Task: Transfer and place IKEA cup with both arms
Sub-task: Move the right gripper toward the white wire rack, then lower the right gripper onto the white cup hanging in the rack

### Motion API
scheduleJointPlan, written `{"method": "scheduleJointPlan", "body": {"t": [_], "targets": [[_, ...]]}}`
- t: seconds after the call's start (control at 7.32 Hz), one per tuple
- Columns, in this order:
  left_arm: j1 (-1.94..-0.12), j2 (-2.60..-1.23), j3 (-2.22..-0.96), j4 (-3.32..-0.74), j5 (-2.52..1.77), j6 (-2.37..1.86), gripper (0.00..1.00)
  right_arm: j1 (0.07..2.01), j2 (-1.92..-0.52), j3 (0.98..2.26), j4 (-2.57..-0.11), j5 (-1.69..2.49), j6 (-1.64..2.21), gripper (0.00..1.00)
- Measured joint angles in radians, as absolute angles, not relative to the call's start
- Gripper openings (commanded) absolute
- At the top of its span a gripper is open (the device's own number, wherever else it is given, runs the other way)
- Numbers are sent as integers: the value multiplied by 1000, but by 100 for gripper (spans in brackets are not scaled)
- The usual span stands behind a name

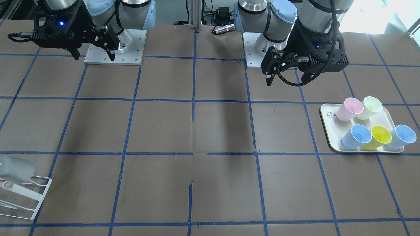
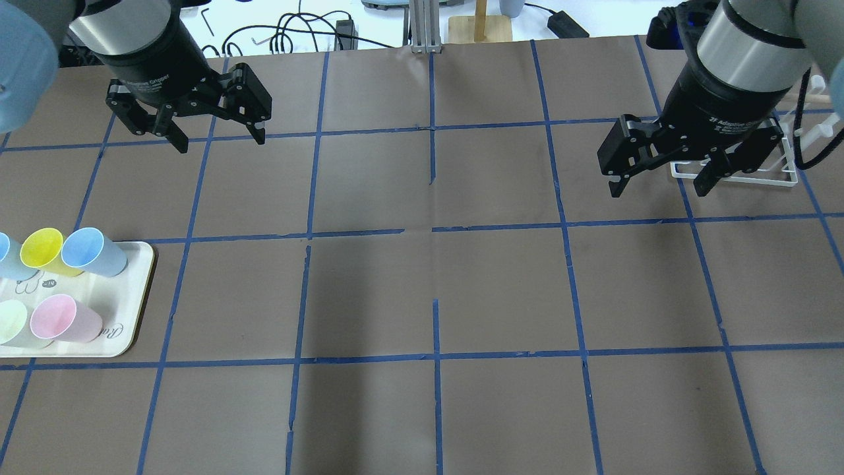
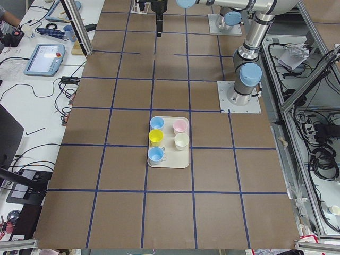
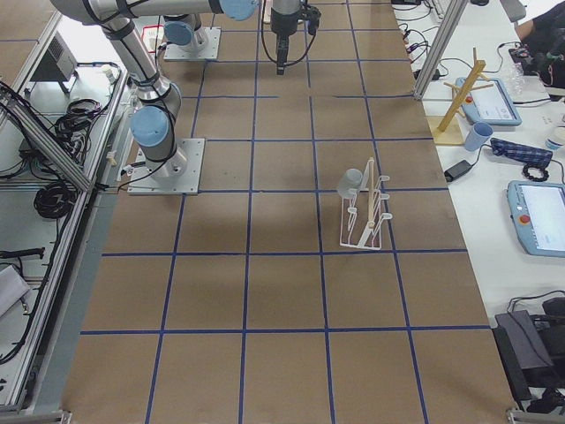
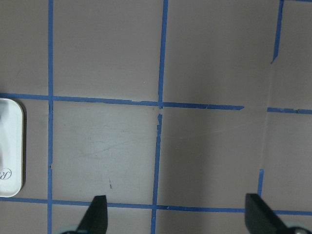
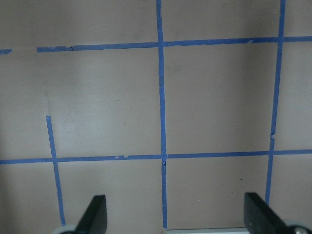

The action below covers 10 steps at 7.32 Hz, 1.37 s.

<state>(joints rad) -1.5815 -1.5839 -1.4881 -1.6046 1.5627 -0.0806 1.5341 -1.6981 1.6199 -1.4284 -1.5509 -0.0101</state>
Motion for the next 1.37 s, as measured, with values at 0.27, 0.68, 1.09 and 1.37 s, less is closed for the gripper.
{"method": "scheduleJointPlan", "body": {"t": [0.27, 0.68, 1.09, 1.37], "targets": [[-1580, -1580, -1495, -1604, 1562, -77, 100, 1534, -1698, 1619, -1433, -1551, -4, 100], [-1578, -1578, -1492, -1603, 1562, -74, 100, 1529, -1698, 1619, -1443, -1558, 0, 100], [-1578, -1588, -1488, -1599, 1560, -76, 100, 1434, -1688, 1619, -1477, -1551, -28, 100], [-1576, -1592, -1487, -1595, 1558, -74, 100, 1347, -1633, 1613, -1522, -1554, -69, 100]]}}
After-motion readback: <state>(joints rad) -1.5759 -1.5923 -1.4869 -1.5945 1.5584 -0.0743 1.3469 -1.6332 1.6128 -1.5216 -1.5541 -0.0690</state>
